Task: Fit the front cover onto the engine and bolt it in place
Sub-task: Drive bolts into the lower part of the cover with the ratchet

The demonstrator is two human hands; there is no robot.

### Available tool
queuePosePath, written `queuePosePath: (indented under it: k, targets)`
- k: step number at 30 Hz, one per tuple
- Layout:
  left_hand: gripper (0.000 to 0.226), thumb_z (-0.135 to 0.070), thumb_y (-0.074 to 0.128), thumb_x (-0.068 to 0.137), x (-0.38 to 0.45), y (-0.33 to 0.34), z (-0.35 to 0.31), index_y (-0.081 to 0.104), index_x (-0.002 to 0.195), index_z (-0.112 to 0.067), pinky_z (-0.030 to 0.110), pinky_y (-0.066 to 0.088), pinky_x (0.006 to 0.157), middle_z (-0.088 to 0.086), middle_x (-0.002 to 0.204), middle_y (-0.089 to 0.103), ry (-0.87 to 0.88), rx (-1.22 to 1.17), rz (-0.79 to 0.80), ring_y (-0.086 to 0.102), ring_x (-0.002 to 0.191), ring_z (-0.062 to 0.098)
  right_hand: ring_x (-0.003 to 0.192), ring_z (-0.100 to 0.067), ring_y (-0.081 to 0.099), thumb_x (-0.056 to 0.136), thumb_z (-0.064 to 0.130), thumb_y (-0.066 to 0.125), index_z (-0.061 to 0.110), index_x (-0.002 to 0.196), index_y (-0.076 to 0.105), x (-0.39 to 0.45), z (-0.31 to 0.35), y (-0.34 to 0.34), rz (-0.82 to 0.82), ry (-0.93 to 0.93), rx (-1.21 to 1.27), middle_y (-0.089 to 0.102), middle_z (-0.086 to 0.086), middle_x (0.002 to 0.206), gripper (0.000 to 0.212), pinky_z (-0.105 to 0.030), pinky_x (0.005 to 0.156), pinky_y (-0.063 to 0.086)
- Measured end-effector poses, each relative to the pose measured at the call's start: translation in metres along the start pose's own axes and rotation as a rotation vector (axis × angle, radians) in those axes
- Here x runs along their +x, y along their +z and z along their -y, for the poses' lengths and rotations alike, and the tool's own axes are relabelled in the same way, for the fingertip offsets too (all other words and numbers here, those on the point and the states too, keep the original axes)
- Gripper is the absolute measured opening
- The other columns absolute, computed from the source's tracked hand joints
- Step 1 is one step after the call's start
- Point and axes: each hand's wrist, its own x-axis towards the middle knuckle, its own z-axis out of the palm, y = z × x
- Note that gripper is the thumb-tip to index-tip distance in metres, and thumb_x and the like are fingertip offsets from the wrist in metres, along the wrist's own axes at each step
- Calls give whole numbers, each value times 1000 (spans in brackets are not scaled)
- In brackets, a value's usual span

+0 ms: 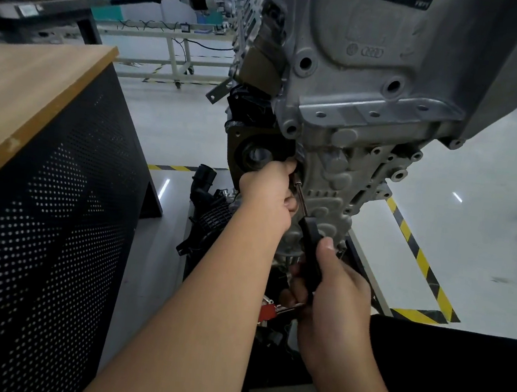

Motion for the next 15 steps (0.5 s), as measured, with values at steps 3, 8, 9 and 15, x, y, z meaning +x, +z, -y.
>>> queuePosePath:
  k: [3, 8, 9, 15]
  targets:
    - [9, -3, 66, 89, -1, -1, 1, 59, 88, -9, 16, 20, 35, -8, 37, 44, 0, 3, 7, 22, 36, 9, 58, -4, 62, 79, 39, 84, 22, 84, 63, 2, -6, -7, -168, -444, -529, 67, 12, 70, 28, -20, 55, 50]
    - [18, -10, 77, 84, -2, -1, 1, 60, 91, -10, 17, 22, 35, -6, 44, 43, 10, 16, -14, 23, 34, 8, 46, -10, 59, 92, 45, 70, 15, 73, 68, 3, -1, -3, -192, -430, -499, 63, 5, 55, 36, -22, 51, 49]
    - [19, -9, 77, 84, -3, -1, 0, 60, 91, -10, 17, 22, 35, -7, 41, 44, 6, 15, -13, 22, 34, 8, 43, -16, 54, 96, 41, 69, 3, 78, 68, 3, 2, -2, -129, -266, -308, 58, 1, 52, 42, -31, 48, 49]
    - [17, -11, 75, 86, -3, -3, -1, 61, 96, -10, 18, 20, 36, -6, 47, 40, 9, 62, 3, 21, 37, 9, 53, -12, 60, 80, 37, 85, 14, 83, 64, 6, -2, -7, -110, -317, -418, 65, 6, 67, 31, -32, 52, 54]
